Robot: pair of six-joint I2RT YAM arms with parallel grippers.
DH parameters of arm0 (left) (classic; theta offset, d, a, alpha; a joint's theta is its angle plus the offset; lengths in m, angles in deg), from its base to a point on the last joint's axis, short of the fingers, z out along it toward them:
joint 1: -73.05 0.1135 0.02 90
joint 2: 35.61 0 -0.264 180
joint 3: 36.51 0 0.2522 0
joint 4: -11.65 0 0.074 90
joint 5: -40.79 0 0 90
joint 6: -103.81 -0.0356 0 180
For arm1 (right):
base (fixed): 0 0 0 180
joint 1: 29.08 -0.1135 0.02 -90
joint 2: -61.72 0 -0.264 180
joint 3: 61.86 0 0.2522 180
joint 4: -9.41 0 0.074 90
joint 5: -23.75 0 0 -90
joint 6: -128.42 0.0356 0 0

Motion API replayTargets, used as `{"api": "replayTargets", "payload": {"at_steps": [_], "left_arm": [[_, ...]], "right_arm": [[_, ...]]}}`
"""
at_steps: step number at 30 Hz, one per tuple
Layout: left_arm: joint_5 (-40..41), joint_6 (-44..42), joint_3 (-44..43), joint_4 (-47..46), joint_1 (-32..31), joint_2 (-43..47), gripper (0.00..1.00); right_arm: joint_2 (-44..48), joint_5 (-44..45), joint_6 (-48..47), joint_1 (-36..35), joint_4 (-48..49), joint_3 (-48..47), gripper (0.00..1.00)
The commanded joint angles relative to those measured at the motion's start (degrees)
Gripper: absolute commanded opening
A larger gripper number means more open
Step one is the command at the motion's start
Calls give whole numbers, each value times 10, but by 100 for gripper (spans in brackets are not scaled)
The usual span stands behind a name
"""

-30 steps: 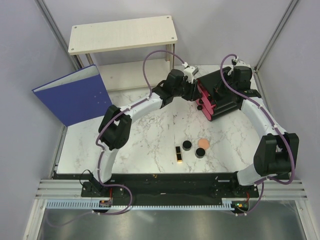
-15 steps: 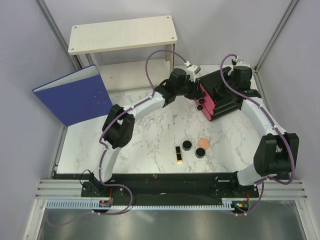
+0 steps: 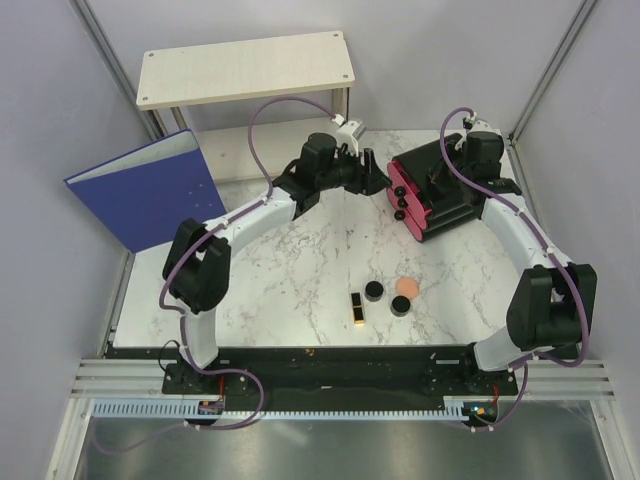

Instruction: Organize the makeup

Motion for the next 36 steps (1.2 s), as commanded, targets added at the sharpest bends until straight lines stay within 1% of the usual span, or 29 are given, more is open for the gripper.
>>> {"api": "replayTargets", "payload": {"at_steps": [1, 3, 4, 5, 6, 9, 17, 22, 26, 27, 30, 31, 33, 35, 36], "left_arm": [[-50, 55, 26, -10, 2, -23, 50], [-64, 63, 25, -23, 2, -33, 32], [-69, 66, 20, -23, 2, -45, 13], [-79, 67, 14, -24, 2, -52, 5], [-79, 73, 5, -24, 3, -59, 2], [-80, 88, -16, -23, 1, -84, 2], [-82, 90, -77, -9, -9, -136, 2], [-91, 107, -136, -5, -23, -165, 2], [-100, 104, -192, 15, -36, -192, 2], [-101, 104, -195, 18, -39, -196, 2], [-95, 82, -176, 30, -37, -181, 2], [-84, 73, -163, 30, -34, -158, 2], [-75, 48, -118, 24, -30, -130, 2], [-79, 4, -70, 13, -30, -83, 2], [-79, -9, -52, -1, -31, -67, 5]], "right_arm": [[-69, 19, -24, 1, -232, 61, 0], [-68, 19, -24, 1, -232, 61, 0], [-68, 20, -24, 1, -232, 61, 0], [-67, 20, -24, 1, -232, 62, 0], [-66, 20, -24, 1, -232, 64, 0], [-65, 22, -25, 1, -231, 68, 0], [-65, 22, -26, 1, -233, 66, 0], [-69, 26, -29, 1, -236, 60, 0], [-74, 27, -29, 1, -237, 57, 0], [-75, 26, -30, 1, -237, 55, 0], [-77, 26, -31, 1, -238, 52, 0], [-77, 26, -31, 1, -238, 51, 0], [-78, 26, -30, 1, -237, 51, 0], [-80, 24, -31, 1, -237, 53, 0], [-80, 24, -31, 1, -237, 52, 0]]}}
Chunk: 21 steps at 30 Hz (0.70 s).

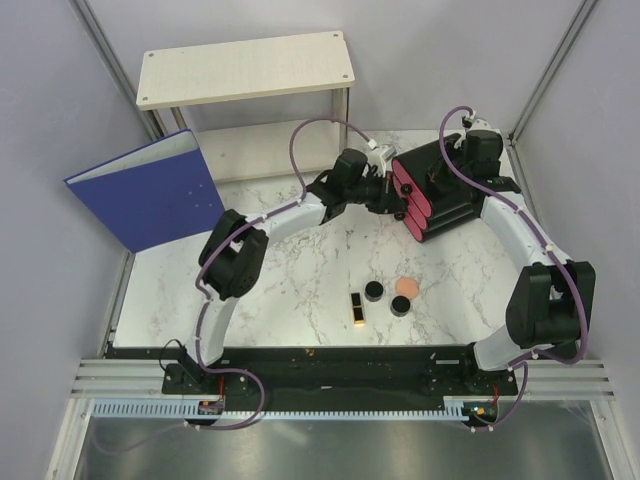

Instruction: Organize the makeup

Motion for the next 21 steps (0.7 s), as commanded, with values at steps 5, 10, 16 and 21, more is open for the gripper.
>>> {"api": "replayTargets", "payload": {"at_steps": [5, 10, 16, 21], "left_arm": [[3, -116, 168, -35, 9, 200, 26], [-11, -49, 208, 2, 35, 197, 41], [-172, 170, 143, -11, 105, 78, 68], [-188, 234, 95, -45, 111, 9, 64]], "right_arm": [[-71, 22, -30, 1, -243, 57, 0], [-74, 15, -28, 1, -248, 56, 0], [-71, 5, -26, 1, -250, 54, 0], [-79, 7, -33, 4, -262, 27, 0]]}}
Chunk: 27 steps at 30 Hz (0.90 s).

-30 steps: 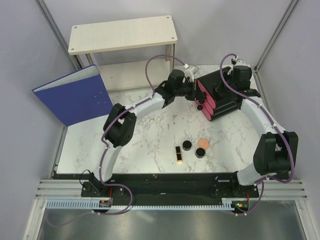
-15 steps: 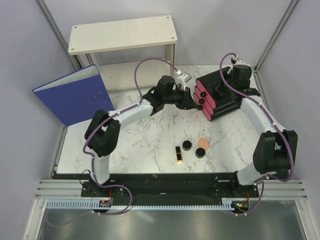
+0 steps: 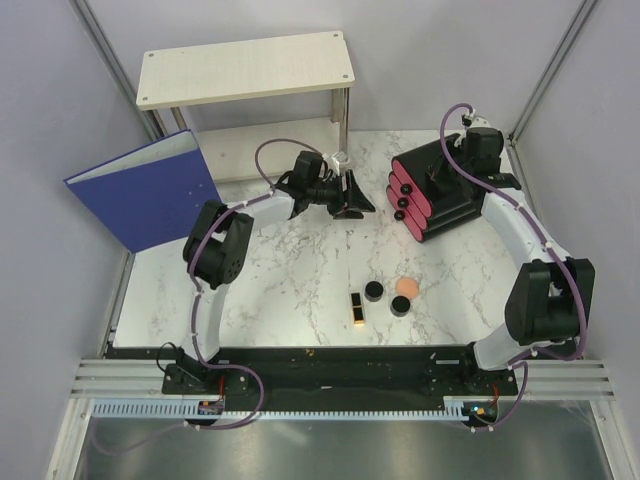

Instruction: Organize the makeup

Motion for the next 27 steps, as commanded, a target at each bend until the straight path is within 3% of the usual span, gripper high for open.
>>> {"api": "replayTargets", "payload": {"at_steps": [1, 7, 12, 20, 27], "left_arm": [[-67, 114, -82, -37, -3, -53, 61], [-82, 208, -157, -76, -4, -132, 57], [-69, 265, -169, -127, -10, -156, 54], [-17, 275, -186, -121, -32, -174, 54], [-4, 284, -253, -106, -39, -213, 53]], "right_arm": [[-73, 16, -33, 2, -247, 39, 0], [-98, 8, -36, 4, -249, 16, 0], [-116, 4, -40, 6, -249, 3, 0], [-134, 0, -48, 13, -249, -9, 0], [-131, -6, -53, 18, -251, -4, 0]]}}
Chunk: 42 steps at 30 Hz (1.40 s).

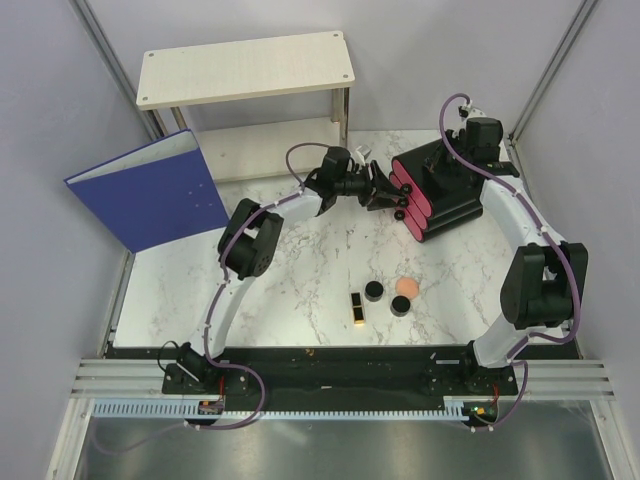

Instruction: Organize the makeup

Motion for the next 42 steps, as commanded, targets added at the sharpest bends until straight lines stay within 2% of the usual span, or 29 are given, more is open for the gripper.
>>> {"api": "replayTargets", "payload": {"at_steps": [1, 10, 14, 20, 21, 24, 26, 42], "left_arm": [[17, 28, -62, -5, -6, -27, 52], [25, 26, -79, -1, -24, -44, 50], [20, 25, -83, -3, -32, -45, 44], [10, 23, -77, -3, -37, -47, 29], [8, 22, -75, -4, -38, -45, 22], [4, 18, -62, -8, -37, -38, 7], [0, 9, -46, -9, -37, -30, 2], [7, -99, 179, -7, -7, 117, 2]], "right_arm": [[-69, 32, -40, 7, -231, 66, 0], [-65, 36, -50, 16, -245, 48, 0], [-67, 35, -49, 17, -247, 47, 0], [-69, 33, -46, 19, -247, 47, 0], [-69, 33, -47, 18, -247, 47, 0], [-68, 34, -48, 18, -247, 47, 0], [-67, 34, -48, 18, -248, 46, 0], [-68, 29, -44, 20, -248, 49, 0]]}}
